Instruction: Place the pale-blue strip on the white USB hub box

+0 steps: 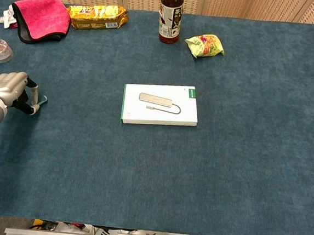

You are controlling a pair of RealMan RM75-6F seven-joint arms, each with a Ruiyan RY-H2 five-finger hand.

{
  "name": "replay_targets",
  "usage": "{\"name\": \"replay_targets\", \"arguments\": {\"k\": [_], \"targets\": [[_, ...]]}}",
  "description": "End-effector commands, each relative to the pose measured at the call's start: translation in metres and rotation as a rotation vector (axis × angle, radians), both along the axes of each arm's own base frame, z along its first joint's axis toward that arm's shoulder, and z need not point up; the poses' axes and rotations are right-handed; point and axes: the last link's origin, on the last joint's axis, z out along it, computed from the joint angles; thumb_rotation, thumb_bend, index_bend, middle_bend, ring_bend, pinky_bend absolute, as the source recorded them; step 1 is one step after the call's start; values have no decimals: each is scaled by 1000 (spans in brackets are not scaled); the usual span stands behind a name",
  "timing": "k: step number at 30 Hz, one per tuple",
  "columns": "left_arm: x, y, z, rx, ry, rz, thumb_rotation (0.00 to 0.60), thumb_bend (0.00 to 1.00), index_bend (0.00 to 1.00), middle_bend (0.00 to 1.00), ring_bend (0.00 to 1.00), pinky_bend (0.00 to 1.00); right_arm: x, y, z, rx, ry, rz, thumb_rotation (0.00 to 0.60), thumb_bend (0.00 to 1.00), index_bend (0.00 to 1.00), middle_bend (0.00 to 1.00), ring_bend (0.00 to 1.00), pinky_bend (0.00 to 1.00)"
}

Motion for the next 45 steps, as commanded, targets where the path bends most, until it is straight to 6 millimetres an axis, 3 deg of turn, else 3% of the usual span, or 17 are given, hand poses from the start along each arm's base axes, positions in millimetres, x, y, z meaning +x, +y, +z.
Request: {"name": "replay_targets", "arguments": {"k": [1,8,16,24,30,45], "targets": [[2,0,3,2,-3,-18,590,379,614,999,1000,1000,1,0,0,-1,0,1,506,260,265,447,380,406],[18,5,15,-6,-12,-120,590,379,614,999,1000,1000,3,-1,-1,0,2,8,504,260,265,448,380,406],[64,8,16,-43,-18,-363,592,379,609,999,1000,1000,8,-3,-3,5,4,21,504,261,265,447,380,406],[107,9,-6,-113,22,-603,597,379,604,999,1000,1000,13,-3,-6,10,6,29,504,260,264,447,381,406],[130,6,-29,-167,99,-753,600,379,605,999,1000,1000,14,0,-6,9,8,24,505,260,265,447,380,406],[157,18,-67,-124,327,-928,600,379,605,999,1000,1000,15,0,-8,14,8,24,505,260,265,447,380,406]]}}
